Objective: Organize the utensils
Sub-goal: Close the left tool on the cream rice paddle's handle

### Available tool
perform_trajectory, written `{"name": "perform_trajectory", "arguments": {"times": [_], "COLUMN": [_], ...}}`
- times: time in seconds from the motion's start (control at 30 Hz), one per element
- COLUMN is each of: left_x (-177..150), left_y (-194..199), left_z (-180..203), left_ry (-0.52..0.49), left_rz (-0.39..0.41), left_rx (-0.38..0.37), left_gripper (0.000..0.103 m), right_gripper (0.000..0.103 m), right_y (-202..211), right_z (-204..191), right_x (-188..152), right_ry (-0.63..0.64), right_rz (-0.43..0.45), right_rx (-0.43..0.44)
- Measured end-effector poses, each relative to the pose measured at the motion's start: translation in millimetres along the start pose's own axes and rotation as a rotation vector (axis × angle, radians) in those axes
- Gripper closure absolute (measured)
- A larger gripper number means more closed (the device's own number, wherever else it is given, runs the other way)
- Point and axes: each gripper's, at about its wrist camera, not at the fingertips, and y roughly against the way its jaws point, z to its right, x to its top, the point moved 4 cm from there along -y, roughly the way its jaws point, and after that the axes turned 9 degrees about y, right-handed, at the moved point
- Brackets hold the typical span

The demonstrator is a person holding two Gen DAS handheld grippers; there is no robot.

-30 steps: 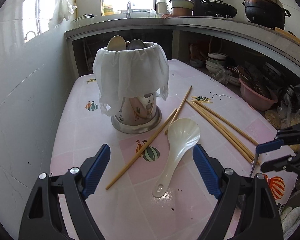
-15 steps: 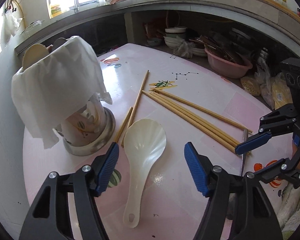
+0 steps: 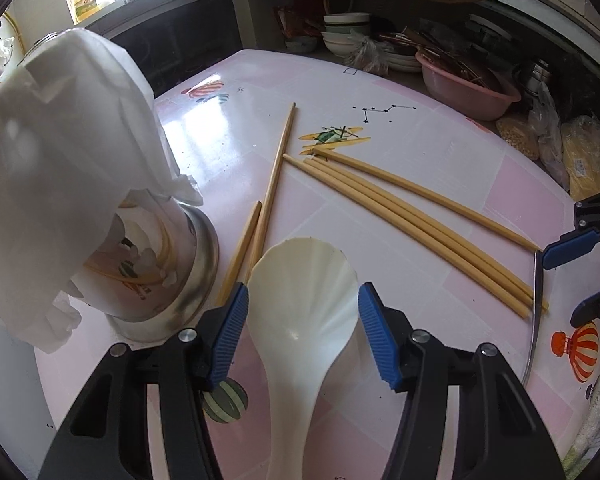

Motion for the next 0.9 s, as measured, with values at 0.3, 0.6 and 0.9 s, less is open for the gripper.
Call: {"name": "perform_trajectory", "arguments": {"times": [0.3, 0.6, 0.9], "left_x": [-13, -46, -73], "left_y": [-1, 19, 35], "left_z": [-10, -27, -36], "left_ry": [0.124, 0.272, 0.332], "left_rz": [-0.034, -0.052, -0.058], "left_rx": [0.052, 0.074, 0.139], "left_gripper": [0.063, 0.078, 0.081], "right_gripper": [0.059, 0.059, 0.059], "right_y": [3, 10, -12], "right_z": [2, -5, -34], "right_x": [2, -1, 17], "right_ry": [-0.01, 0.019, 0.259], "right_rz": [0.022, 0.025, -0.099], "right_rx": [-0.004, -0.017, 0.08]}}
